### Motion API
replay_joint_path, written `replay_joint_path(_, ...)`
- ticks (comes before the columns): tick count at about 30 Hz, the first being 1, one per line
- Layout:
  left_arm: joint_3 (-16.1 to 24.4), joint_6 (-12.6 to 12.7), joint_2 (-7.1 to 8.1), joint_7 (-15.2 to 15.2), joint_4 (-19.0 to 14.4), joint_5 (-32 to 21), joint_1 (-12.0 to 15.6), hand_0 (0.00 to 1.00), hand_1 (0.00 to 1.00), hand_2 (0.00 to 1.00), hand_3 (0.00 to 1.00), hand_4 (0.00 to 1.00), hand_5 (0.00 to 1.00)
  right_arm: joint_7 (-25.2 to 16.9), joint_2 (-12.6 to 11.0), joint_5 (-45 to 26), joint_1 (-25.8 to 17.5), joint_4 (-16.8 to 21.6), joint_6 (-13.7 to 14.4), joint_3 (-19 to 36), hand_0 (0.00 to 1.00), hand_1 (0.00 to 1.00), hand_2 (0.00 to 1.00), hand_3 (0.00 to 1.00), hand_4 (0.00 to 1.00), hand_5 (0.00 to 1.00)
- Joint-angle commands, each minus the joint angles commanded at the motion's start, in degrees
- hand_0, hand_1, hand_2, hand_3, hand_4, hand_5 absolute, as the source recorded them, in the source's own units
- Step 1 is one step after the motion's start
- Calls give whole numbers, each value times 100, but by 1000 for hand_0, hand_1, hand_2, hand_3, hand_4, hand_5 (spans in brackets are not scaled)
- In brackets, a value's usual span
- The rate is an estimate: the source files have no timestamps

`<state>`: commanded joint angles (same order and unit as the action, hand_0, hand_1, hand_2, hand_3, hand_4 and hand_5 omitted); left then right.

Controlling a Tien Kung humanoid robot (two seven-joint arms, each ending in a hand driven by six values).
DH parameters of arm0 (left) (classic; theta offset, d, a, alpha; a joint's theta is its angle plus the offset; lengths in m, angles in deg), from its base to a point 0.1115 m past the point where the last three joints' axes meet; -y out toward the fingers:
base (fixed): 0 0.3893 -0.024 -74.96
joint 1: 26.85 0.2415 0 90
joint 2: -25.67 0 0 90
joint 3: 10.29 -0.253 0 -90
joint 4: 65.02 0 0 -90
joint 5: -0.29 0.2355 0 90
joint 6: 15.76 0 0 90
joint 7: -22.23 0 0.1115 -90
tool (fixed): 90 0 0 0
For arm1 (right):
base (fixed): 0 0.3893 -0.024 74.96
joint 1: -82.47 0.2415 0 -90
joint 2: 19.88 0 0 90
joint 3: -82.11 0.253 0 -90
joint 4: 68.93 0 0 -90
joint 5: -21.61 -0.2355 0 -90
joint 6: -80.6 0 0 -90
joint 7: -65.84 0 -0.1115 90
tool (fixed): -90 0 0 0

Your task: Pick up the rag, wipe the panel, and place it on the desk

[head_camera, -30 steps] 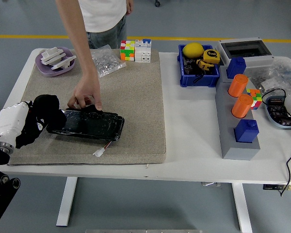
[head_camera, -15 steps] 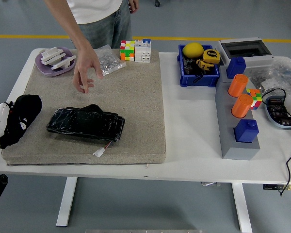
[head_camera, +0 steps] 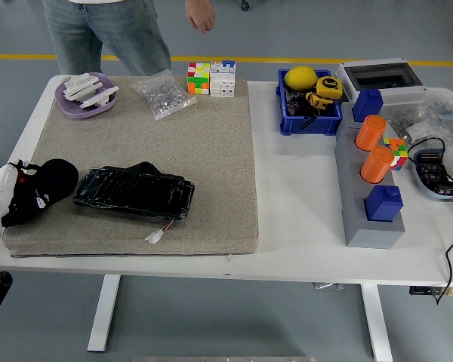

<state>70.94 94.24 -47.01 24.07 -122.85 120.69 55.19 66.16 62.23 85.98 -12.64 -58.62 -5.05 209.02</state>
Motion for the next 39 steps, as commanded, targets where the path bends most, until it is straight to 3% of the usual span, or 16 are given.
replay_joint_path(4,25,-1,5,16,-97,-40,45,654,807,790,809,988,414,0,-6,32,-3,0,-1,25,520,551,647,554,935,407)
replay_joint_path(5,51,-13,12,26,-179,-86,85,667,809,792,809,998,471,1,-4,38,-6,0,1,35,521,551,647,553,934,407)
replay_joint_path(8,134,-32,25,124,-404,-229,192,667,809,792,809,998,471,3,-3,42,-10,0,2,39,521,551,647,553,934,407)
replay_joint_path(13,357,-165,70,761,-825,-1210,419,627,768,764,796,998,491,19,-1,-35,-16,0,27,-34,522,550,647,553,933,407)
replay_joint_path(16,615,-440,45,1310,-962,-1955,528,627,768,764,796,998,491,38,-5,-148,-15,0,58,-157,522,550,647,553,933,407)
replay_joint_path(17,688,-526,33,1480,-1008,-2216,556,555,712,723,743,960,457,50,-4,-229,-14,0,76,-245,522,549,647,553,932,408)
replay_joint_path(22,799,-1014,-38,1986,-1292,-3407,616,555,712,723,743,960,457,109,27,-734,-47,0,168,-805,522,549,647,553,932,408)
replay_joint_path(23,795,-1052,-46,2010,-1324,-3641,620,541,680,700,668,941,457,114,30,-777,-52,0,174,-858,521,550,647,553,931,406)
replay_joint_path(26,738,-1320,-116,2103,-1642,-4348,664,541,680,700,668,941,457,155,32,-1103,-83,0,240,-1227,521,550,647,553,931,406)
replay_joint_path(30,636,-1547,-151,2083,-1819,-5317,669,536,675,691,648,943,452,207,6,-1466,-72,0,306,-1643,520,550,648,552,931,407)
replay_joint_path(36,665,-1586,-178,2052,-1854,-6762,726,530,672,682,624,928,435,252,-25,-1737,-54,0,364,-1992,521,555,648,552,930,408)
replay_joint_path(39,694,-1583,-179,2040,-1832,-6917,755,530,672,682,624,928,435,258,-23,-1763,-62,0,369,-2030,521,555,648,552,930,408)
